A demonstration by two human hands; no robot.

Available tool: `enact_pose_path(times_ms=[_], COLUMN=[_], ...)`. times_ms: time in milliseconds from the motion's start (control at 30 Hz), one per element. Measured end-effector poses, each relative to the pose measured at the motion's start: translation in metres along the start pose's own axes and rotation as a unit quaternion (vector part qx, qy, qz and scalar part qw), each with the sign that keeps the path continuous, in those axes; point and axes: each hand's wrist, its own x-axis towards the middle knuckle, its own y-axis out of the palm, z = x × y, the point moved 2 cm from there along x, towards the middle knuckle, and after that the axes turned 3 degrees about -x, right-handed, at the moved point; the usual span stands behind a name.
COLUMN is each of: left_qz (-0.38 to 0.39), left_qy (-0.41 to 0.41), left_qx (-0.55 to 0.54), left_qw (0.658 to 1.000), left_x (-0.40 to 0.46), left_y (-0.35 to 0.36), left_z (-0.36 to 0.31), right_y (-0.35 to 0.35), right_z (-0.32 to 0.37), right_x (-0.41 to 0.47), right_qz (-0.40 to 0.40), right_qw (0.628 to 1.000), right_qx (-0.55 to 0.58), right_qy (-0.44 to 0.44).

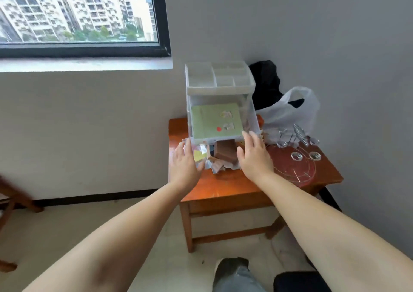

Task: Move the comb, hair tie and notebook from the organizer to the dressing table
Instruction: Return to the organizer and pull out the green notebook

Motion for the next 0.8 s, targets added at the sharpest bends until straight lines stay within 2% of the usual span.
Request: enact_pose_path(times_ms=[133,200,300,400,467,567,700,800], left_qz=[0.002,-0.003,-0.018,-0.016,-0.014,-0.01,0.002,0.022], left_qy=[-0.113,-0.14,-0.12,-0.104,-0.092,-0.084,-0.072,-0.068], left_qx=[-0.14,-0.179,-0.184,-0.185,-0.188,-0.189,-0.191,-0.195], left_qw=[0.984,0.974,0.975,0.977,0.978,0.978,0.979,0.978], left_x=[0.055,0.076,0.087,0.086,0.087,0.09,0.092,0.093], left_y=[0.016,0.021,0.03,0.034,0.032,0.03,0.028,0.026], left_z=[0.004,0.002,0.002,0.006,0.008,0.01,0.013,0.017], right_y=[0.01,0.015,0.024,0.031,0.031,0.027,0.018,0.006], right_z=[-0.005,-0.008,-0.008,-0.005,-0.005,-0.007,-0.006,-0.005], right_x=[0.078,0.11,0.142,0.161,0.171,0.178,0.171,0.162], right_qz=[0.035,0.074,0.121,0.11,0.112,0.116,0.098,0.094], right_qw=[0.998,0.995,0.982,0.957,0.943,0.933,0.887,0.869], right_qx=[0.051,0.07,0.092,0.157,0.182,0.217,0.365,0.415], right_qy=[-0.009,0.016,0.109,0.216,0.255,0.265,0.265,0.252])
